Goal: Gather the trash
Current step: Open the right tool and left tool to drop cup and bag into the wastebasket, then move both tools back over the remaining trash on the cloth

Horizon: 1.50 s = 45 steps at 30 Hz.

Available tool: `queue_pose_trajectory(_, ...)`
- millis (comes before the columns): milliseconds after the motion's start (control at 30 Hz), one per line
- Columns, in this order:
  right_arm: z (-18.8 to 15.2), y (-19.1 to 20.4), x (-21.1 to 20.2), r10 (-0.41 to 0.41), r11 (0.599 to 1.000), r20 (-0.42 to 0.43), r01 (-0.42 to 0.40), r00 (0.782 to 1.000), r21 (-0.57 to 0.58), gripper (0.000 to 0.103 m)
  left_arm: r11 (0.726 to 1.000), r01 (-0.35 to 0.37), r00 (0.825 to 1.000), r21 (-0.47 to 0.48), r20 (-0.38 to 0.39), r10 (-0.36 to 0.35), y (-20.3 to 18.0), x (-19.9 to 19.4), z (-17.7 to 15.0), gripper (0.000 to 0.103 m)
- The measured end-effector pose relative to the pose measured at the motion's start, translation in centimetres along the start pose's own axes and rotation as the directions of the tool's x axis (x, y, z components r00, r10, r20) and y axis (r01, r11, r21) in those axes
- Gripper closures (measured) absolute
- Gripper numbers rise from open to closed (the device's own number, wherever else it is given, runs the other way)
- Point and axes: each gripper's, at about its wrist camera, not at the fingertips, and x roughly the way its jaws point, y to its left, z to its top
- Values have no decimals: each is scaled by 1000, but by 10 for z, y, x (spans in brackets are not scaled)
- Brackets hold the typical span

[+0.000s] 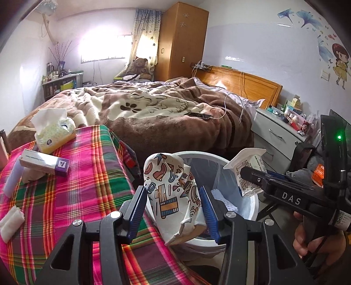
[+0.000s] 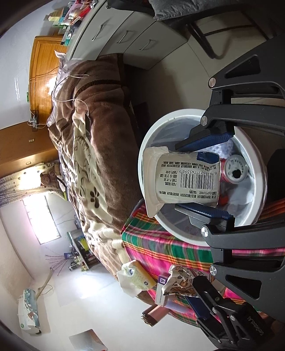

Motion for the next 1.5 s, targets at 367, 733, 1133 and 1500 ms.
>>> queue_pose_trajectory(367, 8, -10, 11, -18, 999, -27, 17, 999, -37, 55, 1000, 20, 999, 16, -25, -19, -15, 25, 5, 51)
queue_pose_trajectory(733, 8, -13, 26, -27, 998, -71, 24, 997, -50, 54, 999, 30, 998, 17, -56, -29, -19, 42, 2, 49)
queue_pose_trajectory(1133, 9, -10, 21, -31, 999, -55, 29, 998, -39, 37, 1000, 11, 999, -20, -44, -12, -1, 30, -2, 43)
queue_pose_trajectory(1500, 7, 12, 10, -6, 998, -25, 5, 1000, -60, 37, 999, -10, 1000, -36, -8, 10, 19, 4, -4, 43)
